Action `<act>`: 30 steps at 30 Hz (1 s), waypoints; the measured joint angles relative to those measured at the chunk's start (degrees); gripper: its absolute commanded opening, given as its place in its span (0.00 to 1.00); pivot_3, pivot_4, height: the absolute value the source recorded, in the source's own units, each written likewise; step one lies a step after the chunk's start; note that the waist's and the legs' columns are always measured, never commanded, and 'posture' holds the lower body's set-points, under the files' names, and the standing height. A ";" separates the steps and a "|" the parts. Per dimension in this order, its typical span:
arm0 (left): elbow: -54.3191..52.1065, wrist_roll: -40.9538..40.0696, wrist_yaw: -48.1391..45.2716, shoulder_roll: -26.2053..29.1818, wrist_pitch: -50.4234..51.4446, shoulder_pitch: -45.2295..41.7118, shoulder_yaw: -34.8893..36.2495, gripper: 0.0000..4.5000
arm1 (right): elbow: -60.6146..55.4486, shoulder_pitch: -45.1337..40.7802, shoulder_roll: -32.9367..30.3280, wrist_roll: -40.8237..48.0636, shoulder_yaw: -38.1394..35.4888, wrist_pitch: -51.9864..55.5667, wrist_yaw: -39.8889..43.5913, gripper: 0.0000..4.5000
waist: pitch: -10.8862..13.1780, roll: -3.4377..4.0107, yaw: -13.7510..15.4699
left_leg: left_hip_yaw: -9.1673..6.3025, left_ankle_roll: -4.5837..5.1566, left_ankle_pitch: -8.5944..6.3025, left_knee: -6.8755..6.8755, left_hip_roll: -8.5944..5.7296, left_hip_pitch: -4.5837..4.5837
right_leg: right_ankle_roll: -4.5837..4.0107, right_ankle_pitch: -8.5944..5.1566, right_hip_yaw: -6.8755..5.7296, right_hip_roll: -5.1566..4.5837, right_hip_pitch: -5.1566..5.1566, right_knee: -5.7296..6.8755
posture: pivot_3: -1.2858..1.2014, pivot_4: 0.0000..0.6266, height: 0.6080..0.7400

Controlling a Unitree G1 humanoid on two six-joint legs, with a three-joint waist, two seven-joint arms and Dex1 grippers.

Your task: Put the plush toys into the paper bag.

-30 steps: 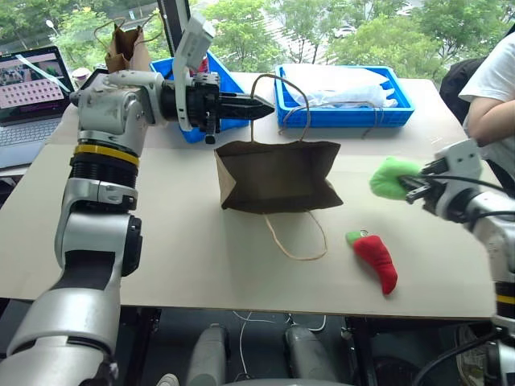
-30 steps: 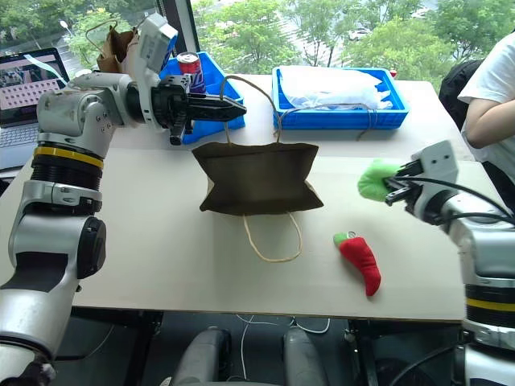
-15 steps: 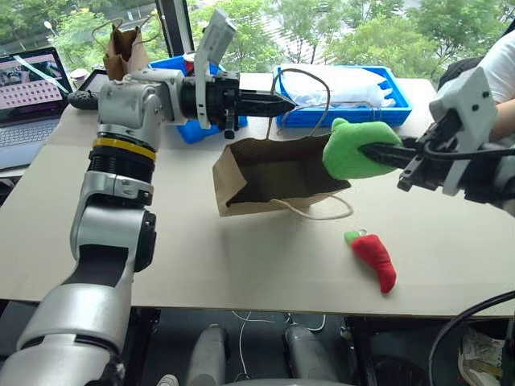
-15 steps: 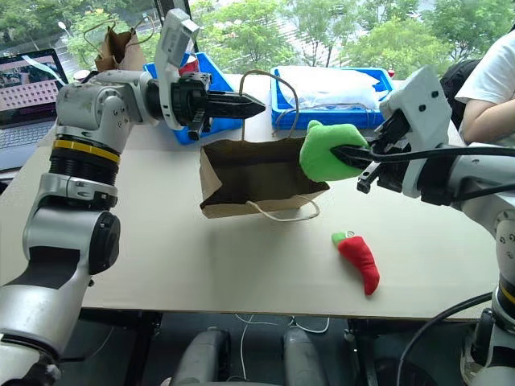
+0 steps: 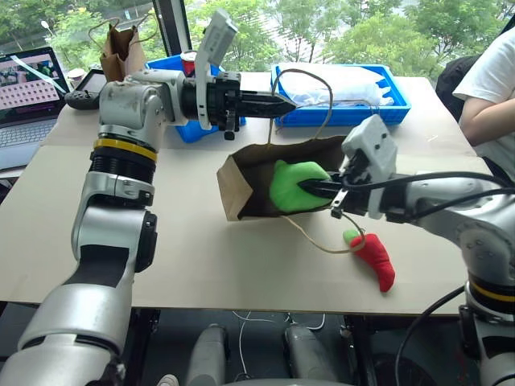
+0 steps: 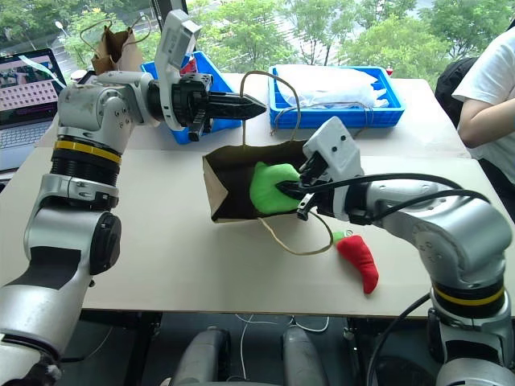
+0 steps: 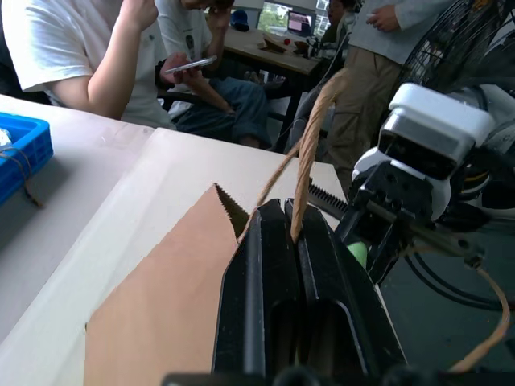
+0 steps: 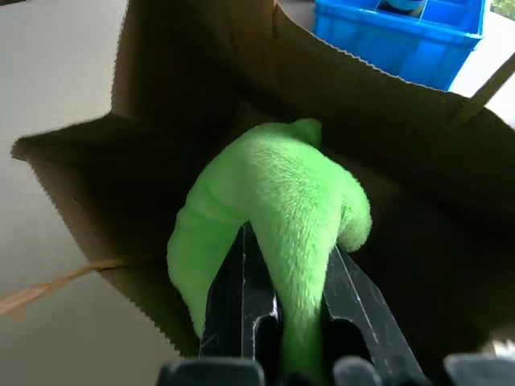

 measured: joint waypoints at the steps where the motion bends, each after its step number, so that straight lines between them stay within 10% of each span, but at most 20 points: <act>1: 0.03 0.00 0.05 -0.06 -0.16 -0.12 0.00 0.00 | 0.78 0.44 2.02 -1.26 0.97 -1.17 -1.14 0.00 | 0.00 0.00 0.02 | 0.00 0.00 0.00 0.00 0.00 0.00 | 0.00 0.00 0.00 0.00 0.00 0.00 | 0.52 0.24 0.65; 14: 0.70 0.50 -0.05 0.32 -1.87 -0.95 0.16 0.00 | 17.86 9.59 12.27 -25.86 14.16 -27.86 -7.96 0.00 | 0.00 0.00 0.08 | 0.00 -0.01 0.01 0.00 -0.02 -0.03 | 0.00 0.00 -0.01 -0.01 -0.01 -0.01 | 0.52 0.24 0.65; 26: -3.83 -0.04 1.17 0.47 -0.31 2.43 0.21 0.00 | 7.05 9.25 11.52 -18.67 2.93 -17.49 -3.49 0.93 | 0.00 0.00 0.03 | -0.03 -0.02 0.02 0.01 0.00 0.01 | -0.01 0.01 -0.02 0.00 0.02 0.04 | 0.52 0.24 0.65; 30: -4.54 -0.06 1.66 0.10 -0.31 2.95 0.21 0.00 | 0.08 7.32 11.54 -13.24 -3.35 -9.19 -4.53 0.99 | 0.00 0.00 0.14 | -0.05 -0.02 0.02 0.01 -0.01 0.02 | -0.01 0.01 -0.04 0.00 0.06 0.03 | 0.52 0.24 0.65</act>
